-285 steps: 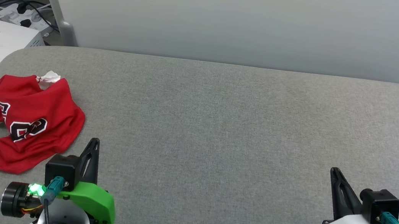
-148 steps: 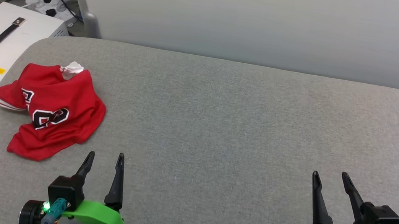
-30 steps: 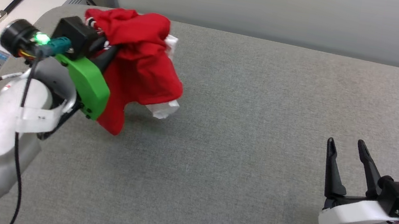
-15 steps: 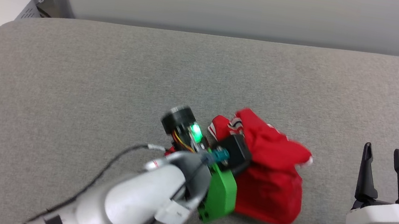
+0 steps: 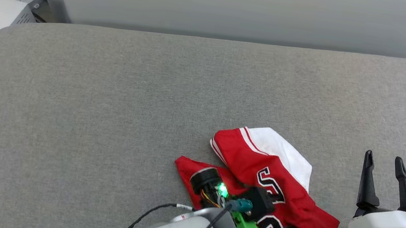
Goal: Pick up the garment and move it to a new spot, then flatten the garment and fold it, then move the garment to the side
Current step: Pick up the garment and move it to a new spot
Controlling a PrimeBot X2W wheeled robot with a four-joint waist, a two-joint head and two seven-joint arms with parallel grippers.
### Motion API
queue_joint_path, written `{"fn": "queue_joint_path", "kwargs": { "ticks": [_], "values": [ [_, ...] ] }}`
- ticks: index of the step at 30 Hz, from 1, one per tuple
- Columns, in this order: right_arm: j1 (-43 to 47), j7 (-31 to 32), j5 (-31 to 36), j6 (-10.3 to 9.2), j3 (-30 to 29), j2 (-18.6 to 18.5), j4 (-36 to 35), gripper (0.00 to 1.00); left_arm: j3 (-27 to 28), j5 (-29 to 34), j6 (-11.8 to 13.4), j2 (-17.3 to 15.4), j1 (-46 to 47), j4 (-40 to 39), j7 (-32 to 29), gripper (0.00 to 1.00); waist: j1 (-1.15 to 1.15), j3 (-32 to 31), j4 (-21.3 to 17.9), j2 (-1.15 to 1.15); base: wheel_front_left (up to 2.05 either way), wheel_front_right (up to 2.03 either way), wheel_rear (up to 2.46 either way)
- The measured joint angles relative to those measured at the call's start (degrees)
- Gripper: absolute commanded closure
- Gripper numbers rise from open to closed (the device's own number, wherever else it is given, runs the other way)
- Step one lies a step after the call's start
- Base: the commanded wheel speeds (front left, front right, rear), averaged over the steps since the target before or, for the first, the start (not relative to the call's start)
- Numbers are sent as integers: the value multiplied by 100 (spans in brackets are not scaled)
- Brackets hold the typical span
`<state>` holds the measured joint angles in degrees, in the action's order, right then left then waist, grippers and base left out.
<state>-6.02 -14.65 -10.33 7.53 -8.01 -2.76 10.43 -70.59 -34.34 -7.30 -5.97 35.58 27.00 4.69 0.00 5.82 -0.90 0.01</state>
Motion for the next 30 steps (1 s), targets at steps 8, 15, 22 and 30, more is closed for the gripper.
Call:
{"fn": "queue_joint_path", "kwargs": {
  "ticks": [8,15,22,30],
  "values": [
    [198,0,63,0,-10,2,69,0,690,-290,223,-525,25,-256,468,0,0,-258,381,0,0,0,0],
    [319,0,112,0,-3,2,127,0,1593,-660,820,-1435,-108,-720,797,0,0,-487,747,0,0,0,0],
    [463,0,136,0,129,3,249,0,2639,-1017,1406,-2019,-1214,-1196,996,0,0,-680,954,0,0,0,0],
    [580,0,155,0,138,3,300,0,4001,-559,1469,-1726,-2739,-2038,998,0,0,-776,1087,0,0,0,0]
  ]
}}
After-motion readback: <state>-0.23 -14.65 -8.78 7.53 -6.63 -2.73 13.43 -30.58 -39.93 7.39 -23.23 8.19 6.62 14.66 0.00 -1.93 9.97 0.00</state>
